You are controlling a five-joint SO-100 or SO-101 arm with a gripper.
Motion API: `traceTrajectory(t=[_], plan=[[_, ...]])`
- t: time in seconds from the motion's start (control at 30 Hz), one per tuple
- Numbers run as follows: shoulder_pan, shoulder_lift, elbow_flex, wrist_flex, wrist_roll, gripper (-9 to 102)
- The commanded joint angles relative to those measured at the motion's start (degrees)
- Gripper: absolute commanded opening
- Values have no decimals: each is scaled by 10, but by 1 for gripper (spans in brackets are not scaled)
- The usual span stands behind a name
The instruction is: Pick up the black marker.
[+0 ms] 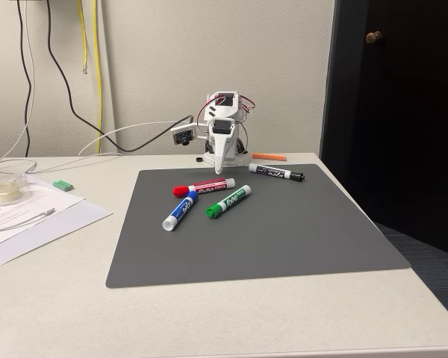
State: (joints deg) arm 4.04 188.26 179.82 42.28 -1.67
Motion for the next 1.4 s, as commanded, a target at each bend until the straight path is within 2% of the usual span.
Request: traceTrajectory(t=[0.0,1.37], plan=[[-2,5,-3,-1,4,0],[4,5,-3,-1,1,0]])
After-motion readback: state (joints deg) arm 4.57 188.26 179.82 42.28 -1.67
